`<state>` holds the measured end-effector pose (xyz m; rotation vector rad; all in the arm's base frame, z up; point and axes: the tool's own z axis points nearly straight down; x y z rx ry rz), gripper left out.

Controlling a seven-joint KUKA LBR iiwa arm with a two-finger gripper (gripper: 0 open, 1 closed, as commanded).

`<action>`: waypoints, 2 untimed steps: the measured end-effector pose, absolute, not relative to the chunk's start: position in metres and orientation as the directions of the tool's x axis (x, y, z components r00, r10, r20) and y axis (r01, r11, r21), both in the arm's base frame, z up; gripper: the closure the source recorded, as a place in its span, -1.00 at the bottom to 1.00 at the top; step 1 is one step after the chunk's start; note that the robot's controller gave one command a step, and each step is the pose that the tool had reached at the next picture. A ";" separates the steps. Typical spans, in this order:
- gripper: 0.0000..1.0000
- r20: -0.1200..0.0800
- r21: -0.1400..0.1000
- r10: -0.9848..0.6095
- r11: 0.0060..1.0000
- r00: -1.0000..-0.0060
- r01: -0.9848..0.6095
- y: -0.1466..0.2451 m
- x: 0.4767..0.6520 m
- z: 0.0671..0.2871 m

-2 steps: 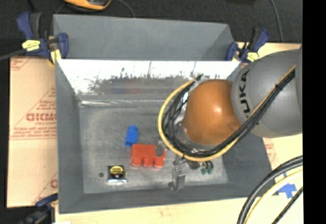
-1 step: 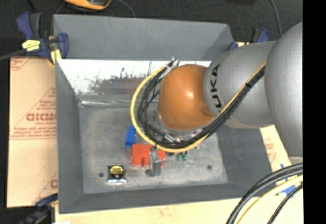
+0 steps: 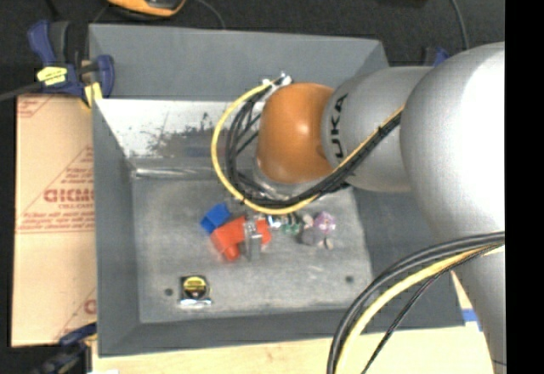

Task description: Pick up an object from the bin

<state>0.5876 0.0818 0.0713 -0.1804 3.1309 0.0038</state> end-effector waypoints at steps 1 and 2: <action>1.00 -0.009 0.002 -0.114 0.993 -0.993 -0.114 0.082 0.589 0.079; 1.00 -0.013 -0.002 -0.110 0.994 -0.994 -0.110 0.061 0.592 0.214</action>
Offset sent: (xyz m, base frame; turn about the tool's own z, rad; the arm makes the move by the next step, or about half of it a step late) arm 0.0000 0.0000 0.0000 0.0000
